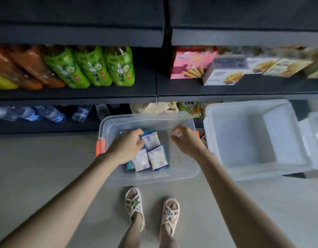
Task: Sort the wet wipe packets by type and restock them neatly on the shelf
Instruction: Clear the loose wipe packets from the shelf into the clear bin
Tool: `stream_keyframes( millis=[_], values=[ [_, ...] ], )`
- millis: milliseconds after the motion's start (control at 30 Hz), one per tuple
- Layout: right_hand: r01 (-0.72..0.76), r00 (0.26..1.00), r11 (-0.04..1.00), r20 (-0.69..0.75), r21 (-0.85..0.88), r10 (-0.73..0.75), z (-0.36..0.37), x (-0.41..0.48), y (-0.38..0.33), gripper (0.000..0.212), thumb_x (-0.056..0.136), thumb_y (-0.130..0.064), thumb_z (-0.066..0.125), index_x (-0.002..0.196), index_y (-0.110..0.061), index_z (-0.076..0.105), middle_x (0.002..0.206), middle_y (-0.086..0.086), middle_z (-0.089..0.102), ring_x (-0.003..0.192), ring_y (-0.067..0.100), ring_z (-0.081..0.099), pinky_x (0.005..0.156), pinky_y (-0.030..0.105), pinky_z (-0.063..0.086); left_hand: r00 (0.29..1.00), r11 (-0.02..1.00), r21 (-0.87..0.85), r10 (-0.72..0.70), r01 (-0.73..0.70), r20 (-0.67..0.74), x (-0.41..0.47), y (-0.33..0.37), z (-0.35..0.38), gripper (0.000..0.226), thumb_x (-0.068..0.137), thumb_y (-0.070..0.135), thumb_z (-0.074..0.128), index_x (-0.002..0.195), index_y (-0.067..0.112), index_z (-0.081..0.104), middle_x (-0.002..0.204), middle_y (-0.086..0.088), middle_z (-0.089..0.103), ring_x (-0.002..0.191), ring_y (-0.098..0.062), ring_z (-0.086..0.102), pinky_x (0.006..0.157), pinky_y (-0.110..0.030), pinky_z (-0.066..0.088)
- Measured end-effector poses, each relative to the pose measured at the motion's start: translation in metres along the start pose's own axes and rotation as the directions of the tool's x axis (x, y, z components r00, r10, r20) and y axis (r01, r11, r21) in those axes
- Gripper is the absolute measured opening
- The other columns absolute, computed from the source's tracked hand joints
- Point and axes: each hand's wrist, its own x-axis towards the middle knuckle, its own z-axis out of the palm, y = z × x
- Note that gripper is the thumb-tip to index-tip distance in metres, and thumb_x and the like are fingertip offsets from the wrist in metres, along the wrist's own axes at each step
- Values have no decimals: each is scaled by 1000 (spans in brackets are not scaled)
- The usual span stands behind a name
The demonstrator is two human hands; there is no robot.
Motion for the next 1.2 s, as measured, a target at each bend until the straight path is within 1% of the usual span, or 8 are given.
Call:
stream_keyframes(
  millis=[100, 167, 300, 433, 633, 733, 900, 1200],
  values=[
    [117, 987, 992, -105, -50, -122, -97, -50, -14, 26, 93, -23, 55, 115, -10, 60, 116, 15, 65, 107, 35, 60, 90, 42, 49, 973, 977, 107, 197, -184, -122, -35, 91, -54, 30, 95, 21, 50, 123, 11, 56, 115, -10, 64, 104, -30, 60, 85, -40, 48],
    [163, 963, 983, -203, -83, -177, -164, -88, -18, 23, 92, -24, 54, 110, -10, 60, 112, 16, 66, 102, 37, 61, 85, 42, 49, 924, 941, 155, 328, -301, -198, -63, 156, -82, 29, 94, 19, 51, 121, 10, 57, 116, -10, 63, 104, -31, 60, 84, -40, 48],
    [200, 904, 971, -356, -134, -236, -287, -183, -7, 27, 93, -27, 51, 118, -17, 57, 115, 10, 65, 103, 33, 61, 88, 43, 50, 807, 869, 261, 490, -421, -330, -130, 281, -107, 29, 95, 23, 51, 121, 12, 57, 118, -6, 63, 103, -28, 61, 84, -42, 50],
    [290, 808, 926, -456, -243, -373, -384, -270, 30, 27, 94, -27, 54, 118, -13, 57, 115, 9, 65, 104, 31, 60, 86, 43, 49, 726, 827, 287, 563, -484, -396, -189, 391, -95, 27, 96, 27, 51, 119, 16, 57, 113, -3, 63, 99, -24, 61, 81, -43, 51],
    [312, 737, 913, -540, -263, -407, -500, -346, 84, 27, 94, -25, 52, 119, -16, 58, 112, 5, 66, 102, 28, 61, 87, 44, 50, 624, 775, 354, 631, -524, -461, -231, 528, -86, 31, 95, 30, 53, 123, 19, 58, 104, 0, 66, 95, -20, 61, 80, -40, 51],
    [325, 701, 907, -575, -268, -421, -554, -357, 102, 27, 96, -25, 50, 120, -14, 58, 114, 5, 65, 102, 25, 61, 88, 42, 50, 556, 738, 405, 674, -540, -486, -228, 586, -94, 29, 95, 31, 51, 120, 20, 59, 105, 2, 66, 93, -18, 61, 79, -38, 52],
    [338, 615, 891, -645, -302, -453, -634, -342, 135, 23, 96, -22, 51, 114, -12, 61, 110, 4, 66, 100, 20, 60, 81, 32, 49, 535, 715, 435, 699, -547, -475, -196, 671, -103, 28, 97, 32, 48, 120, 21, 57, 103, 5, 64, 92, -16, 60, 80, -35, 50],
    [279, 612, 925, -695, -259, -379, -761, -247, 177, 21, 92, -24, 52, 109, -18, 62, 108, 7, 66, 99, 31, 60, 87, 43, 50, 511, 736, 401, 672, -546, -536, -80, 795, -123, 24, 94, 33, 54, 113, 21, 62, 91, 7, 66, 83, -13, 61, 76, -35, 52]
  ],
)
